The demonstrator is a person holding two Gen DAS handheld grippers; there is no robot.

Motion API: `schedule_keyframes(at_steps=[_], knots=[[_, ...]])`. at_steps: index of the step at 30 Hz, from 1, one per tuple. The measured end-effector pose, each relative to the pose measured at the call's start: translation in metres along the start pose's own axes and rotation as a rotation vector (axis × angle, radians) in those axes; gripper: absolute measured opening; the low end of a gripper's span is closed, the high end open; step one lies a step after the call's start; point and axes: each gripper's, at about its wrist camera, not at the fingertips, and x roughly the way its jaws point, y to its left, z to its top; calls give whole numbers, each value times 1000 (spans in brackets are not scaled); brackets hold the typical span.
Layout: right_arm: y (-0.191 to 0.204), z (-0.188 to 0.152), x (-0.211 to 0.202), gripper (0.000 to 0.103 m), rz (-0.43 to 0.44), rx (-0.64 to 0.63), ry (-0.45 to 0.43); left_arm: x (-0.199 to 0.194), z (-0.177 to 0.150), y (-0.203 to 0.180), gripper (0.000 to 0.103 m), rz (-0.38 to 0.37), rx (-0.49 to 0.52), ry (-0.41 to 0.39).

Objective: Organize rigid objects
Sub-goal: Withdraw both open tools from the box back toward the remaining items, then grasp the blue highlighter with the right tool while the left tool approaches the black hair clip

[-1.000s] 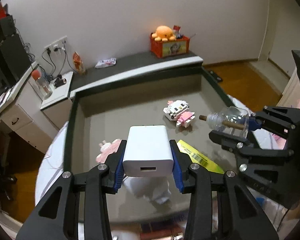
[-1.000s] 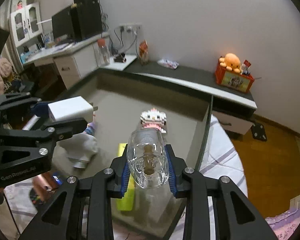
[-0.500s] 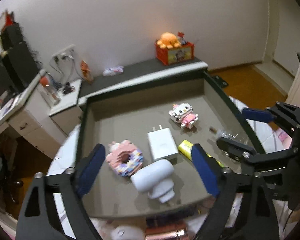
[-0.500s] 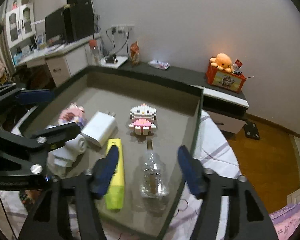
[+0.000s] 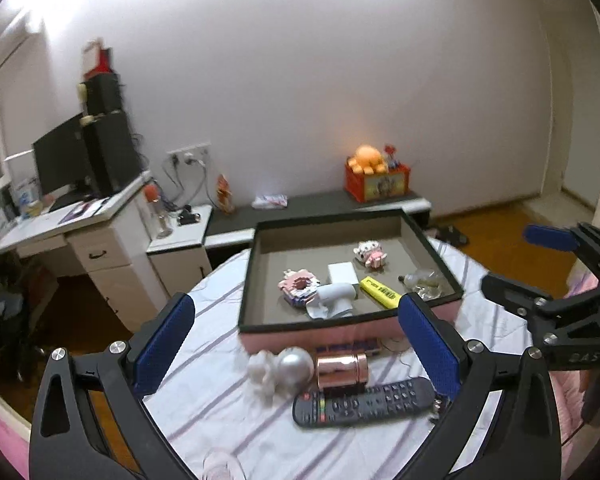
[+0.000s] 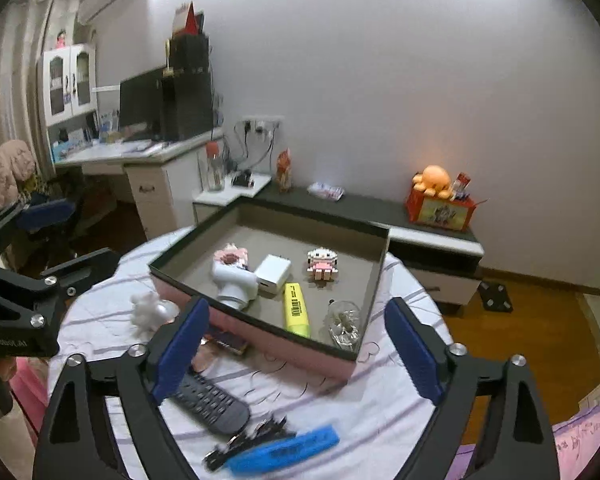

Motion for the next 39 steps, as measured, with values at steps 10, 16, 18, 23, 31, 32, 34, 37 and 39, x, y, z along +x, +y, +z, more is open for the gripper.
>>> schedule_keyframes(at_steps=[10,16,18,23,31,32,34,37,39], knots=[[27,-23,-79,103,-71,49,-178,-75,-38,9,103,118,-66,-75],[30,-36,-96,103,-71,104,-203,-102,-48,13,103,121,-80,-105],[33,-37,-99,103,-76,105,-199,-107,-50,13,103,110,-80,-107],[40,-41,-103,103,-77,93,-189,-109,-56,16,103,110,-87,-89],[46,-54,-95,103,-83,94,-148,-98,-69,25,103,125,-97,-34],[46,-56,-92,103,-84,97,-137,-96,-70,26,103,128,-98,-27],[45,-59,-85,103,-84,103,-116,-89,-75,27,103,131,-94,-5],[41,-67,-70,103,-89,116,-73,-76,-82,27,103,131,-92,29],[38,-75,-57,103,-94,127,-33,-65,-88,26,103,128,-92,57]])
